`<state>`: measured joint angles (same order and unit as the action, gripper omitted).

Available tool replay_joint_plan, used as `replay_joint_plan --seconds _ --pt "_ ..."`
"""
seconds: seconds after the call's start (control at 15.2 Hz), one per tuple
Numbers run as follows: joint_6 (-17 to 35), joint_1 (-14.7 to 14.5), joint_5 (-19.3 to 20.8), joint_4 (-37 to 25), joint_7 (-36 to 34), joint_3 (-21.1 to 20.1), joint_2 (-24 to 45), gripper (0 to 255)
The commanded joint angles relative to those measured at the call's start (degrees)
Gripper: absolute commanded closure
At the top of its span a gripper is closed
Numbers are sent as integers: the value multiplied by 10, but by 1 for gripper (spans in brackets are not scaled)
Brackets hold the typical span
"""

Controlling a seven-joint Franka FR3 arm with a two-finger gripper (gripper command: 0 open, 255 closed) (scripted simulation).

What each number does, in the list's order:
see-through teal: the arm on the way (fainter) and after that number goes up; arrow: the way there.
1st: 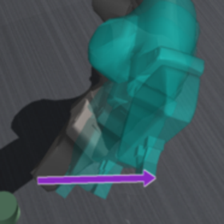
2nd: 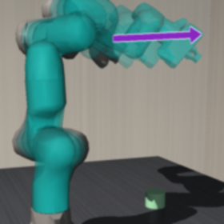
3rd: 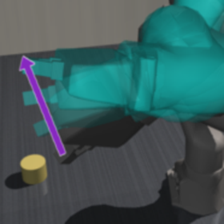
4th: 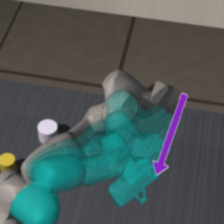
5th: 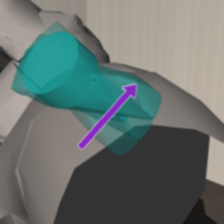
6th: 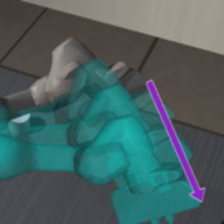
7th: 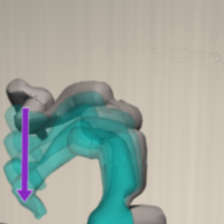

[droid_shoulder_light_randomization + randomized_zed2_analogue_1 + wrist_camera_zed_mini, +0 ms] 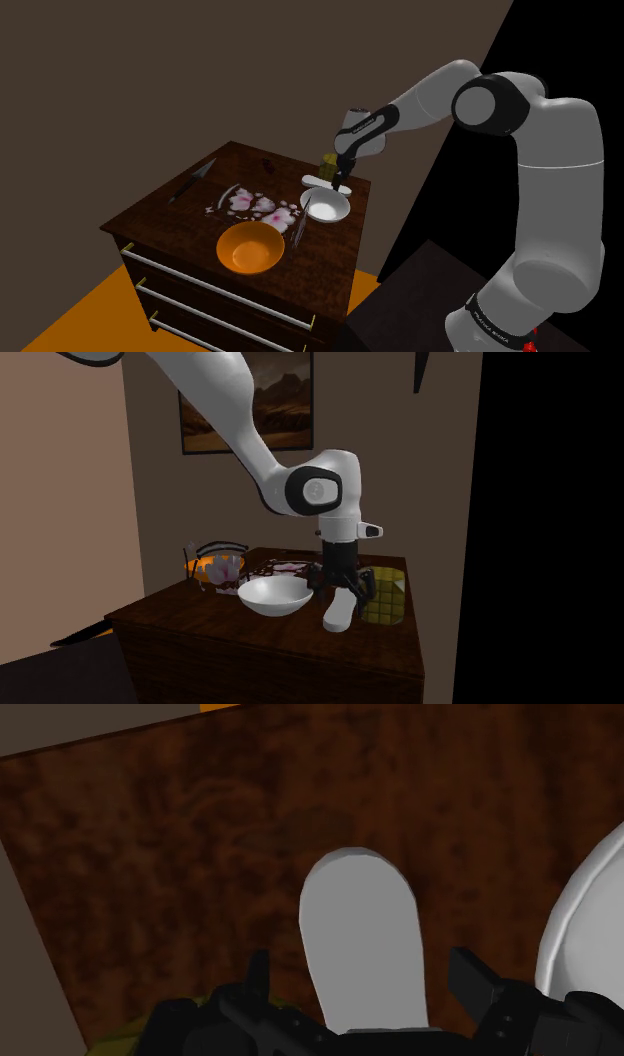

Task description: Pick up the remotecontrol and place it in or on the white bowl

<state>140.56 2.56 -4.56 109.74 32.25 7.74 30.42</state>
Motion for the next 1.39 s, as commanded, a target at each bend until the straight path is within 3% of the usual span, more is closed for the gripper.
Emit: replay_joint_plan --seconds 0.0,0.13,0.2,0.79,1.32 --pt "1 -1 0 0 1 -2 6 0" --pt "1 -1 0 0 1 -2 6 0" --pt "1 -1 0 0 1 -2 6 255" --pt "1 -1 -1 0 1 -2 6 255" --pt "-44 -5 7 -1 -4 4 -38 255"
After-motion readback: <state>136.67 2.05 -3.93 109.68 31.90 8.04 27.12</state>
